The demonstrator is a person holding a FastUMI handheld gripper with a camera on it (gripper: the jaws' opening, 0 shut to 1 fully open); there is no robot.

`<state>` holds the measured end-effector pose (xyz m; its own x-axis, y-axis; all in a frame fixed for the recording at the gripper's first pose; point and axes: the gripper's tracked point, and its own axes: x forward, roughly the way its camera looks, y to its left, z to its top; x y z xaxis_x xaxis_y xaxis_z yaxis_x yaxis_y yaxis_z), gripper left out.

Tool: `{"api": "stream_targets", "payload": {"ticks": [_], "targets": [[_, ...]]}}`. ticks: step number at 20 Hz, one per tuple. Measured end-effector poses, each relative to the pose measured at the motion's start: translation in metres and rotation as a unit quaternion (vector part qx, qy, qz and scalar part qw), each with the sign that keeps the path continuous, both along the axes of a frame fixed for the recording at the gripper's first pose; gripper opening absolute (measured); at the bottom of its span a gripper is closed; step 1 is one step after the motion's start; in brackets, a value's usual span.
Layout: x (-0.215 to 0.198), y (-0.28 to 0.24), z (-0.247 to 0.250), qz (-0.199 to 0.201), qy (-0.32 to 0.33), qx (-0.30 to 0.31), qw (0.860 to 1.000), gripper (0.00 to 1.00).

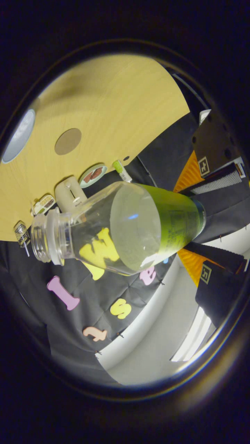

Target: Take the bottle from table, then pour the juice into the cup, finally place the bottle on the coaster

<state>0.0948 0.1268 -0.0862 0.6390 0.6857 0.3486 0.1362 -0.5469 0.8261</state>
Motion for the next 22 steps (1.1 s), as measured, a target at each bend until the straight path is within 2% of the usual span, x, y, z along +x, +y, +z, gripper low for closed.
{"api": "stream_targets", "payload": {"ticks": [16,22], "targets": [[-0.002,-0.005,0.005,-0.006,-0.004,0.013,1.000,0.76],[-0.009,0.018,-0.010,0.022,-0.019,-0.101,0.994,0.76]]}}
